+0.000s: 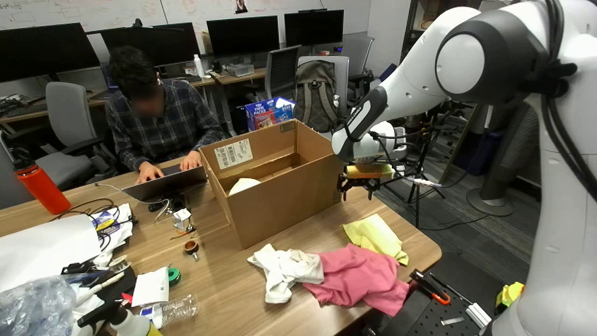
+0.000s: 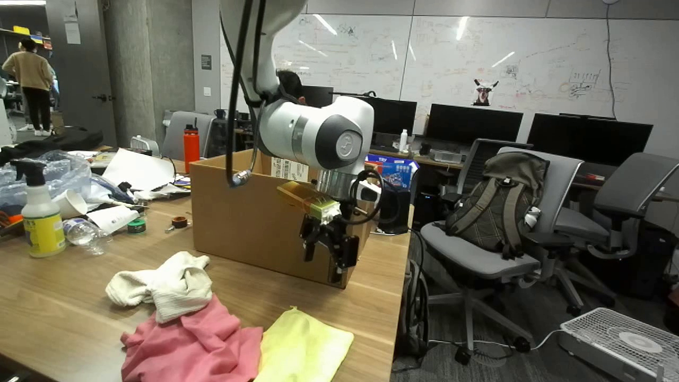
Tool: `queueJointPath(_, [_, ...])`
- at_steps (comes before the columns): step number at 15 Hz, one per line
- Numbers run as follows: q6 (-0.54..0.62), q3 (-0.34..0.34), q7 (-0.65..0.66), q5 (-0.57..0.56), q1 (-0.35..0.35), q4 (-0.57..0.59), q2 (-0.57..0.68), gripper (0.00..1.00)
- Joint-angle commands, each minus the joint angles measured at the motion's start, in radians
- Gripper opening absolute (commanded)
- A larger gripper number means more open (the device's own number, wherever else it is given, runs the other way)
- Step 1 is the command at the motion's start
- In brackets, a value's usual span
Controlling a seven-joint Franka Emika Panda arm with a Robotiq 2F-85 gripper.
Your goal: Place the peach shirt and two yellow towels inside the brown box
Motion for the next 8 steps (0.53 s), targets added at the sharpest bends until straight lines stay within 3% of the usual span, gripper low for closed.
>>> queueJointPath(1, [0.01,-0.002,0.024,0.027,-0.015,0.114,0.09,1.0])
queueJointPath(8, [-0.007,-0.065,0.15,-0.007,-0.004,0.188,0.146,1.0])
